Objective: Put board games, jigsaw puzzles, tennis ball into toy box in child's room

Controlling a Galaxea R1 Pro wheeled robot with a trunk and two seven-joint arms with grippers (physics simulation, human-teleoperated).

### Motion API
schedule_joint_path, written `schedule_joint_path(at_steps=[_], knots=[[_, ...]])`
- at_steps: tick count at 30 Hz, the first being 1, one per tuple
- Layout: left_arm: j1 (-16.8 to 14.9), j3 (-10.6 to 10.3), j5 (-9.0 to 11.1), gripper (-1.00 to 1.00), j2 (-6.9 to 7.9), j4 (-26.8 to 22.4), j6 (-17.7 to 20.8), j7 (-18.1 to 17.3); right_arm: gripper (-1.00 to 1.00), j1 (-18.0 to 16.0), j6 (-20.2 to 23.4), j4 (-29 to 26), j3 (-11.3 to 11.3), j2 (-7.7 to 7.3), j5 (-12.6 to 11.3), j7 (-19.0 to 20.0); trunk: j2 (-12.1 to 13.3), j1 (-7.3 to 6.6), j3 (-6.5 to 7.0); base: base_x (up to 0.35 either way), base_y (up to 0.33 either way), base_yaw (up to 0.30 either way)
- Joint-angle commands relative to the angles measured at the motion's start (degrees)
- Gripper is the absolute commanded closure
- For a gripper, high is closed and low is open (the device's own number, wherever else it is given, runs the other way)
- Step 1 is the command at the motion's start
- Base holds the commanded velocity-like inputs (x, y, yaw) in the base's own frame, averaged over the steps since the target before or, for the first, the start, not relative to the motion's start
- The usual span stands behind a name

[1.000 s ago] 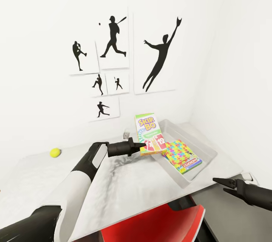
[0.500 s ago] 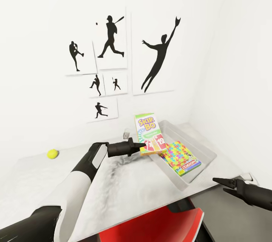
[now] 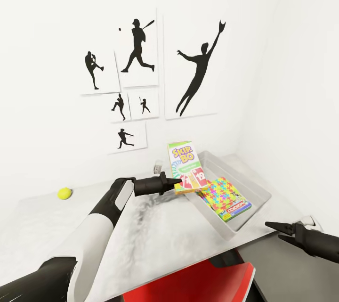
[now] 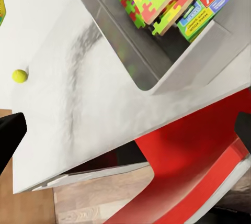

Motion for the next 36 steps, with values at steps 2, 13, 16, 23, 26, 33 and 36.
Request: schedule_joint_path(at_steps=[2, 13, 16, 23, 26, 33, 36], knots=[[-0.08, 0.30, -0.22, 1.00, -0.07, 0.02, 0.24, -0.24, -1.00, -0.05, 0.23, 0.00, -0.02, -0.01, 0.59, 0.60, -0.13, 0.04, -0.13, 0.000, 0.000, 0.000], [-0.20, 0.72, -0.23, 1.00, -0.31, 0.02, -1.93, 0.88, -1.00, -0.05, 0.23, -0.03, 0.03, -0.01, 0.59, 0.60, -0.13, 0.04, -0.13, 0.000, 0.000, 0.000], [-0.60, 1.15, 0.68, 1.00, -0.49, 0.01, -2.16, 0.97, -1.00, -0.05, 0.23, -0.03, 0.13, 0.05, 0.59, 0.60, -0.13, 0.04, -0.13, 0.000, 0.000, 0.000], [-0.79, 1.11, 16.24, 1.00, -0.49, 0.01, -10.53, 18.56, -1.00, -0.05, 0.23, -0.03, 0.28, 2.78, 0.59, 0.60, -0.13, 0.04, -0.13, 0.000, 0.000, 0.000], [-0.80, -0.27, 26.87, 1.00, -0.49, -0.25, -13.61, 32.35, -1.00, -0.07, 0.23, -0.03, -0.17, 3.53, 0.59, 0.71, -0.13, 0.04, -0.13, 0.000, 0.000, 0.000], [-0.96, -6.58, 33.30, 1.00, -0.49, -2.36, -16.41, 38.82, -1.00, -0.08, 0.23, -0.02, -0.43, 3.67, 0.61, 0.69, -0.13, 0.04, -0.13, 0.000, 0.000, 0.000], [-0.97, -10.57, 36.28, 1.00, -0.49, -4.25, -16.91, 39.01, -1.00, -0.08, 0.23, 0.03, -0.48, 3.68, 0.61, 0.69, -0.13, 0.04, -0.13, 0.000, 0.000, 0.000]])
